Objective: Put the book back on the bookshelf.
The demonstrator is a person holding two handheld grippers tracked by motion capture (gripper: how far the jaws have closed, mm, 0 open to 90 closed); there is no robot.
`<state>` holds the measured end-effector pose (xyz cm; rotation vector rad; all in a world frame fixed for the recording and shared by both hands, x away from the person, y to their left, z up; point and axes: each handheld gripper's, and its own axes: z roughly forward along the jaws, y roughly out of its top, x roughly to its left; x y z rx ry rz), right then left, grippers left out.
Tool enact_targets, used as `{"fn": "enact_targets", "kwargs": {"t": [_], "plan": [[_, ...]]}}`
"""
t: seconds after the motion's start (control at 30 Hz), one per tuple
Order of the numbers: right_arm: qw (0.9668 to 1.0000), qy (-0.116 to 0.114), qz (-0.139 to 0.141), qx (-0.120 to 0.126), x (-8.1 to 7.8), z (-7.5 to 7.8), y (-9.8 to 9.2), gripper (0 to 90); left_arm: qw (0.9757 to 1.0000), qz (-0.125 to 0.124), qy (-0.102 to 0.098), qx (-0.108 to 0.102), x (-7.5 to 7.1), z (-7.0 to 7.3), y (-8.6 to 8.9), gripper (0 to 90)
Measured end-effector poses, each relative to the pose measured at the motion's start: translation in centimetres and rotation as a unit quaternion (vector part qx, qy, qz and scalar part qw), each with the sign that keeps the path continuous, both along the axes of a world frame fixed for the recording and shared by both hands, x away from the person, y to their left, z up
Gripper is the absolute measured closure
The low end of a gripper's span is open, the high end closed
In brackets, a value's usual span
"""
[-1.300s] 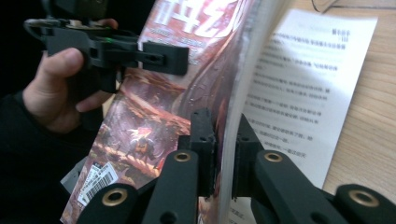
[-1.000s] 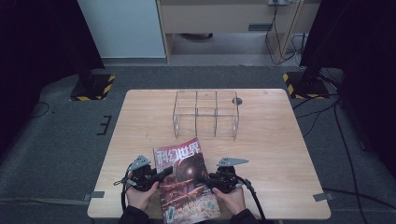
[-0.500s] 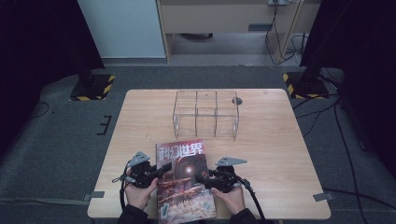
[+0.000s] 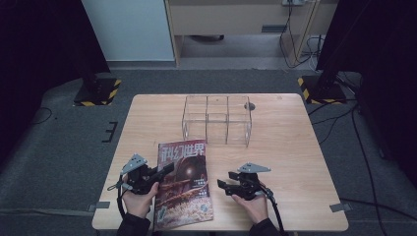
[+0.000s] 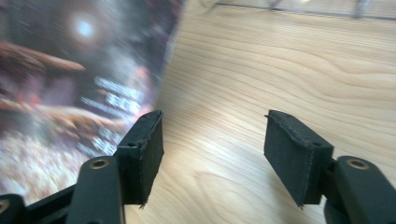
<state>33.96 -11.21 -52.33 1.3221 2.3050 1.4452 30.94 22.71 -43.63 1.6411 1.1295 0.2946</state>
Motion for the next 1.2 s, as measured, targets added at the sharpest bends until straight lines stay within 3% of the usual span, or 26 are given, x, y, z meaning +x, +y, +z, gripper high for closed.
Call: {"fn": "enact_targets", "kwargs": {"t": [0.1,0.27,0.6,0.77,0.97,1.2], "plan": [[0.9999,0.0,-0.012,-0.004,0.1,0.0,-0.7,34.4,1.0,0.001,-0.002,0.004,0.2,0.6,0.0,83.5],[0.999,-0.007,-0.04,-0.021,0.3,-0.1,-2.5,30.4,0.9995,-0.003,0.001,0.032,0.8,2.4,-0.3,83.5],[0.9973,-0.005,-0.062,-0.04,0.6,-0.1,-5.1,28.8,0.9972,0.003,-0.028,0.069,1.3,6.9,-0.7,83.5],[0.9965,-0.004,-0.07,-0.046,0.6,0.0,-6.2,28.5,0.9961,0.004,-0.033,0.082,1.6,8.3,-1.1,83.6],[0.9936,-0.016,-0.09,-0.065,0.7,0.0,-8.2,26.1,0.9935,0.012,-0.046,0.103,2.4,10.1,-1.8,83.6],[0.9888,-0.034,-0.113,-0.092,0.8,0.0,-9.9,21.0,0.9927,0.022,-0.055,0.105,3.2,11.4,-2.0,83.6]]}}
